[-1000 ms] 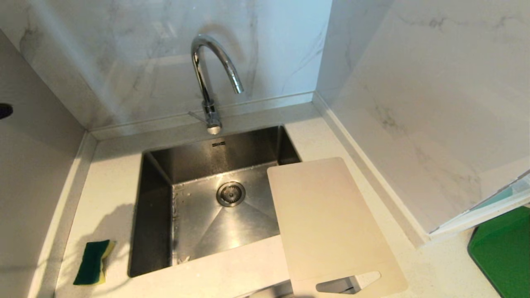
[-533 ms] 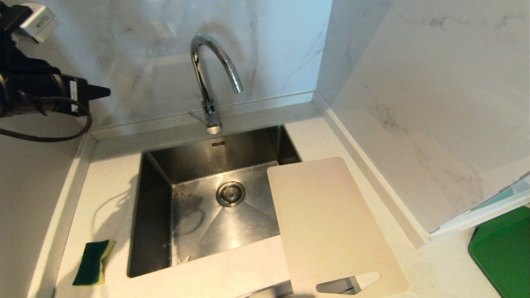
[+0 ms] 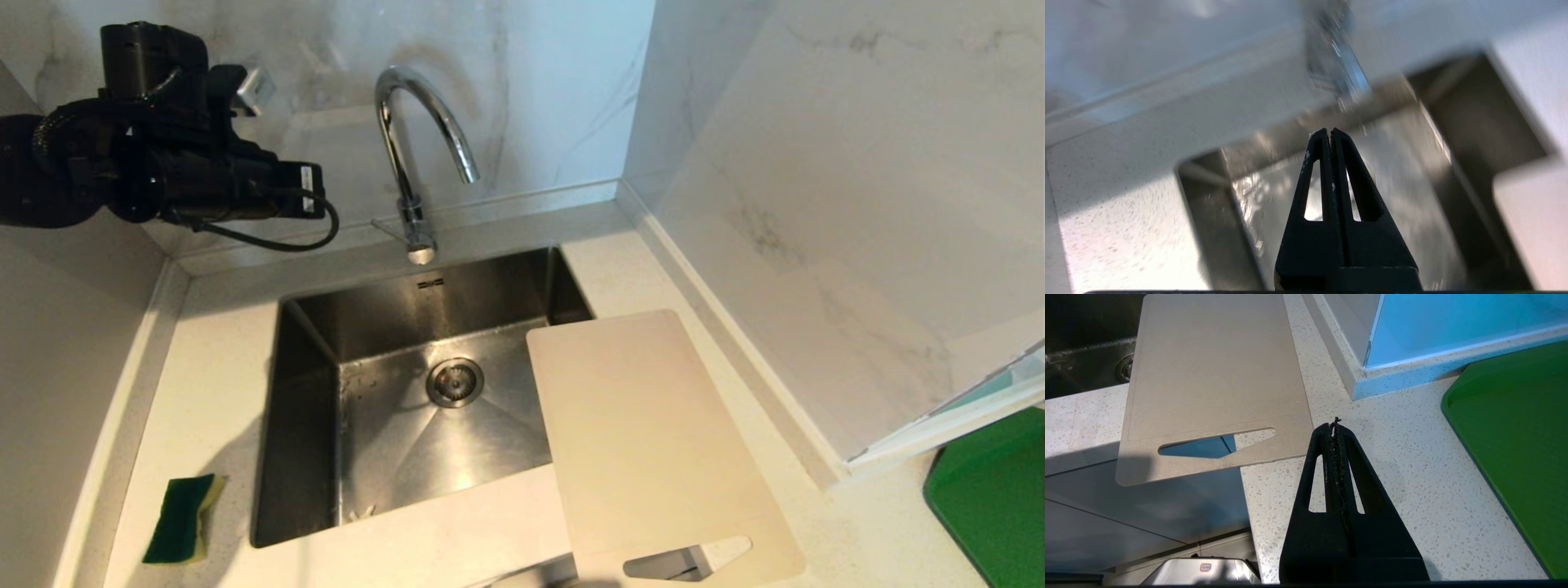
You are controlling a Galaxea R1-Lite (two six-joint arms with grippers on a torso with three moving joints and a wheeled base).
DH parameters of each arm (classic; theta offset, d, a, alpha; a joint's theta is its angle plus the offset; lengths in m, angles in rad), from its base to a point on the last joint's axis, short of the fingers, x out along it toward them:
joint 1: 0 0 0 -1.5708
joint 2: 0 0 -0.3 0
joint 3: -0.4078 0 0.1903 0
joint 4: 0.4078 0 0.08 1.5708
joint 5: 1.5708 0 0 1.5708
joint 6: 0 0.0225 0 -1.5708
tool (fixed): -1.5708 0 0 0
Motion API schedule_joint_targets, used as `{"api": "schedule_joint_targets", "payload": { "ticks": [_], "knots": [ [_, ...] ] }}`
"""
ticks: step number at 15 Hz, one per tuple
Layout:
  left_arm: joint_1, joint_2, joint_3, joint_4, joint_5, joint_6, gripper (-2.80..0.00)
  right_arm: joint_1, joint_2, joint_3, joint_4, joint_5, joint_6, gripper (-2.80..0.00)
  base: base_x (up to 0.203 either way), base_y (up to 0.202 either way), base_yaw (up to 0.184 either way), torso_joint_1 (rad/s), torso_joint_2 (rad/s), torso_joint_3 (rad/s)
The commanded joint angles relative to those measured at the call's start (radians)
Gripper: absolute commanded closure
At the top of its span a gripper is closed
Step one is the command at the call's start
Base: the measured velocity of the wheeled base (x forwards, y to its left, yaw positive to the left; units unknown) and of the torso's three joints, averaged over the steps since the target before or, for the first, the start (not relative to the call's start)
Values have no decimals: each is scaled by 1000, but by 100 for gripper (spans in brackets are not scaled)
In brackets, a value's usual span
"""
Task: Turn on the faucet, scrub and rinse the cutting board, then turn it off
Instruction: Turn on the tap
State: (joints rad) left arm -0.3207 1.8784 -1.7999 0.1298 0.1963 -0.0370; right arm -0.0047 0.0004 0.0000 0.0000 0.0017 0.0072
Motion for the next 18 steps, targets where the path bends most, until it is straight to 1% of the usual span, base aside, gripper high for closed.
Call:
{"api": "schedule_joint_targets", "payload": {
  "ticks": [1, 2, 4, 5, 6, 7, 11, 14, 18],
  "knots": [
    [-25, 115, -115, -2, 72, -38, 0, 0, -1, 0, 0, 1, 0, 0, 0, 0, 0, 0, 0, 0],
    [-36, 148, -145, -5, 95, -59, 0, 0, -1, 0, 0, 0, 0, 0, 0, 0, 0, 0, 0, 0],
    [-57, 177, -154, -25, 117, -123, 0, 0, 0, 0, 0, 0, 0, 0, 0, 0, 0, 0, 0, 0],
    [-71, 185, -154, -60, 141, -154, 0, 0, 0, 0, 0, 1, 0, 0, 0, 0, 0, 0, 0, 0],
    [-76, 202, -154, -96, 163, -161, 0, 0, 0, 0, 0, 0, 0, 0, 0, 0, 0, 0, 0, 0],
    [-77, 213, -154, -127, 171, -162, 0, 0, 0, 0, 0, 0, 0, 0, 0, 0, 0, 0, 0, 0],
    [-72, 274, -154, -227, 173, -165, 0, 0, 0, 0, 0, 0, 0, 0, 0, 0, 0, 0, 0, 0],
    [-60, 309, -155, -270, 171, -173, 0, 0, 0, 0, 0, 0, 0, 0, 0, 0, 0, 0, 0, 0],
    [-57, 335, -154, -292, 172, -175, 0, 0, -1, 0, 0, 0, 0, 0, 0, 0, 0, 0, 0, 0]
  ]
}}
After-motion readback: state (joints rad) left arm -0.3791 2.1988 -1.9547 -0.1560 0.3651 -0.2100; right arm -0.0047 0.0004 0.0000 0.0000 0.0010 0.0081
